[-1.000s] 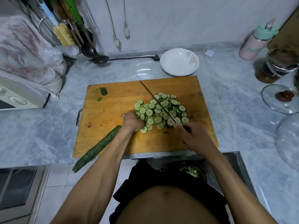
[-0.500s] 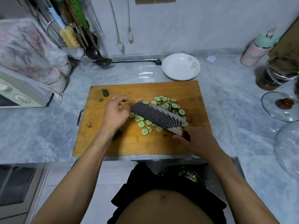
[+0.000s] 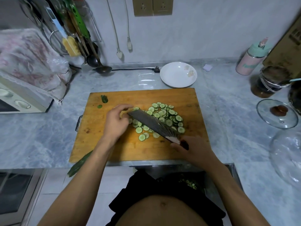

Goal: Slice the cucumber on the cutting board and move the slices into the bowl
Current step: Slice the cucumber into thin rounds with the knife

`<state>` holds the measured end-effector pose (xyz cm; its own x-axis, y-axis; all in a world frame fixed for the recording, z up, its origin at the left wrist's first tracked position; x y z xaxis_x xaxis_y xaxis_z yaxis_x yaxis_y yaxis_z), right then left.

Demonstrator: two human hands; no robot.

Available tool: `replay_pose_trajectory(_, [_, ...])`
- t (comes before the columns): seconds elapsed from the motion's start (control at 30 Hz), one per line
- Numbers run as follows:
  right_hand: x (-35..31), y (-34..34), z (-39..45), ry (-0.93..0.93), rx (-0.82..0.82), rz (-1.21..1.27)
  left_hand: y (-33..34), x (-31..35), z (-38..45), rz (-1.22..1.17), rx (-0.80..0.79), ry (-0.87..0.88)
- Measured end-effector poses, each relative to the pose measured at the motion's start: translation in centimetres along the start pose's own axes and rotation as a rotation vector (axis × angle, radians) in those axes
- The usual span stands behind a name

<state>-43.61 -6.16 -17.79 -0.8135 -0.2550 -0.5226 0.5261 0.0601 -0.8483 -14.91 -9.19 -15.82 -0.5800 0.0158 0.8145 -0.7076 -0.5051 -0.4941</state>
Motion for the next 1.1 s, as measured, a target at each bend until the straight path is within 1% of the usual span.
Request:
replay_pose_trajectory(0.03, [-0.2,0.0,-0.1,0.023,0.0,0.043,-0.9,-1.0,-0.8,0.004,0.049,-0.025])
replay_pose_trajectory(0.1, [-1.0,-0.1,-0.2,0.053,-0.005,0.145,-2.7,-3.5,-2.5,0.086,0.076,-0.057])
replay_pose_trajectory(0.17, [-1.9,0.1,-0.2,0.07,-0.021,0.239,-4.1,-6.0,-4.1,0.209,0.049,-0.042])
replay_pose_trajectory(0.23, [-3.0,0.6,0.0,0.085,-0.045,0.327,-5.1,-7.9,-5.4,0.323,0.01,0.025])
replay_pose_trajectory(0.3, [-4.5,1.4,0.2,0.096,-0.081,0.37,-5.4,-9.5,-6.5,0.384,-0.045,0.081])
replay_pose_trajectory(0.4, [-7.1,2.8,0.6,0.108,-0.146,0.401,-5.2,-10.8,-7.4,0.422,-0.09,0.047])
replay_pose_trajectory(0.47, [-8.7,3.9,0.8,0.12,-0.191,0.412,-5.1,-11.1,-7.3,0.463,-0.076,0.048])
replay_pose_trajectory(0.53, [-10.2,5.0,0.8,0.148,-0.237,0.438,-5.3,-11.0,-6.7,0.452,-0.064,0.086])
replay_pose_trajectory(0.63, [-12.0,6.5,0.9,0.162,-0.263,0.43,-5.8,-11.2,-5.5,0.435,-0.066,0.169])
replay_pose_trajectory(0.77, [-13.4,8.5,1.1,0.202,-0.258,0.387,-5.9,-12.2,-4.7,0.444,-0.083,0.169])
replay_pose_trajectory(0.83, [-13.6,9.3,0.9,0.276,-0.295,0.394,-6.0,-12.6,-4.8,0.433,-0.079,0.238])
replay_pose_trajectory(0.97, [-14.0,9.3,0.9,0.523,-0.398,0.509,-6.0,-13.4,-5.4,0.406,-0.099,0.398])
replay_pose_trajectory(1.03, [-14.6,8.9,1.1,0.588,-0.374,0.511,-6.0,-13.6,-5.4,0.406,-0.1,0.404])
replay_pose_trajectory(1.1, [-15.2,8.5,1.1,0.524,-0.298,0.474,-5.9,-13.7,-5.3,0.423,-0.097,0.39])
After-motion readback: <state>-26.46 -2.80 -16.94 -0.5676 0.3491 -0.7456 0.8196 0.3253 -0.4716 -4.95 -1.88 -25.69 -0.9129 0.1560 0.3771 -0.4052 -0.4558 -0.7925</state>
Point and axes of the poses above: each hand's wrist, its own z-axis towards the middle knuckle, its own y-axis out of the palm, x = y × z, the point moved 2 cm from there along z, towards the middle knuckle, and after that the axes turned 14 degrees about x, right-handed, at the moved point
